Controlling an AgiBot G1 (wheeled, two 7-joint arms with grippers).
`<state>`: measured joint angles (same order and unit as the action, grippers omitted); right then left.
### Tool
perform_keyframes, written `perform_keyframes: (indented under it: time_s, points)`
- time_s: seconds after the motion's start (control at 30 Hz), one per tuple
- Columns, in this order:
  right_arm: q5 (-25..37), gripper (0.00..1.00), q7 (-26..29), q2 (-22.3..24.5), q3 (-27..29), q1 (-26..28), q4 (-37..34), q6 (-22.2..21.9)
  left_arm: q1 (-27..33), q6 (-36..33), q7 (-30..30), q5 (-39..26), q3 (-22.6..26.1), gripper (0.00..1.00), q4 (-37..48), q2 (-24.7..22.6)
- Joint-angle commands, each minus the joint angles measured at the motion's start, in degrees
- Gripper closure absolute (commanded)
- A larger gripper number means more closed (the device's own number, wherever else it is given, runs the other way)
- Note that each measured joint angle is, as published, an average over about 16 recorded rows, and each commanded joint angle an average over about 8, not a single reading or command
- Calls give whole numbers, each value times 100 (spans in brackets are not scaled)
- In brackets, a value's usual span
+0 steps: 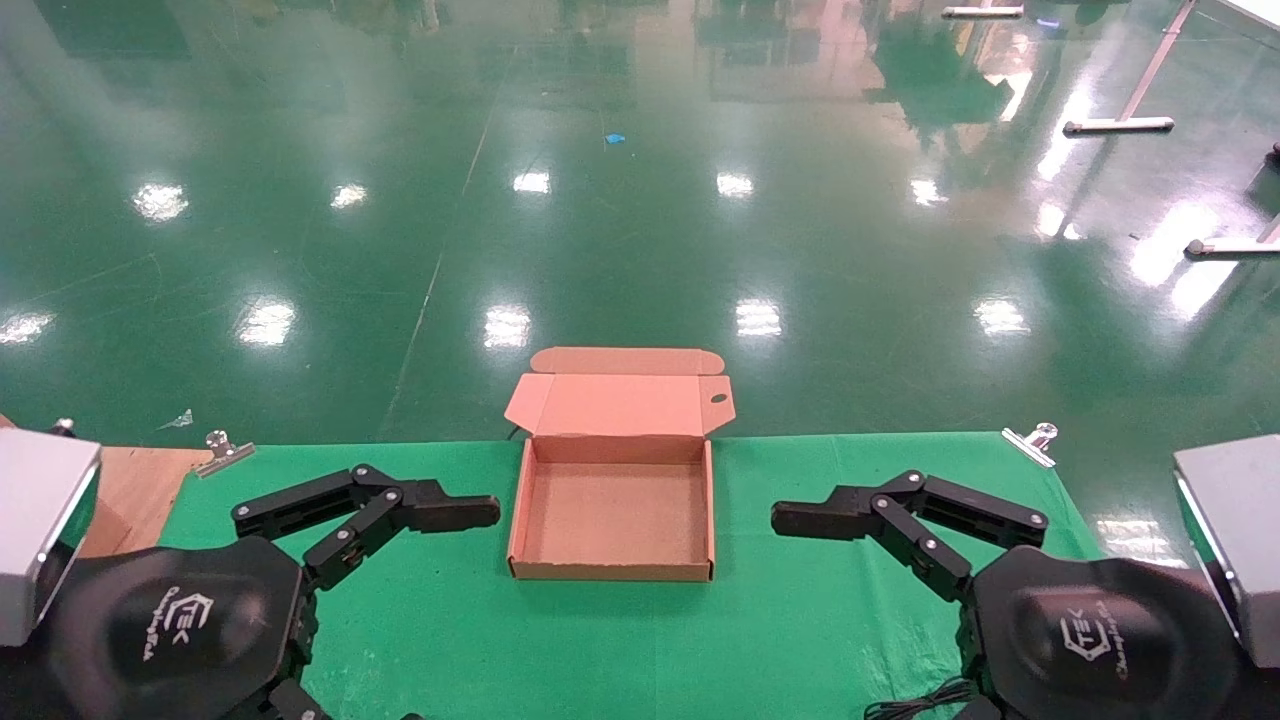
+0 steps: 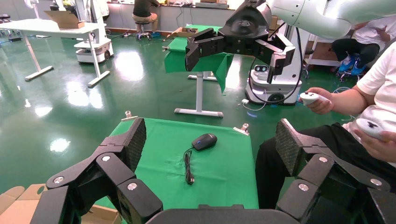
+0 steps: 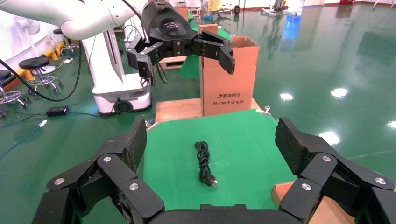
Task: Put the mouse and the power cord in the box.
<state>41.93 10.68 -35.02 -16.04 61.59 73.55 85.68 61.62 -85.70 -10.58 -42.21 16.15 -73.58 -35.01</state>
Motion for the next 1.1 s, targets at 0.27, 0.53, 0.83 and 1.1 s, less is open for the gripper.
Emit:
perform_keyframes:
  time_s: [0.27,0.53,0.83,1.1]
  points:
    - [388,0,-210,35,-114,99,-114,98,112,47,147,-676,248,0,110,-61]
    - [1958,0,-943,-273,-886,790,-830,437,496,-66,442,-1787,798,0,1070,-430]
    - [4246,0,-2105,-1103,-2177,1951,-1947,350,1274,-180,1243,-3308,1504,0,2482,-900]
    - [5792,0,-3048,-1916,-2948,2644,-3215,-52,1988,113,2278,-4842,2220,0,3779,-1388]
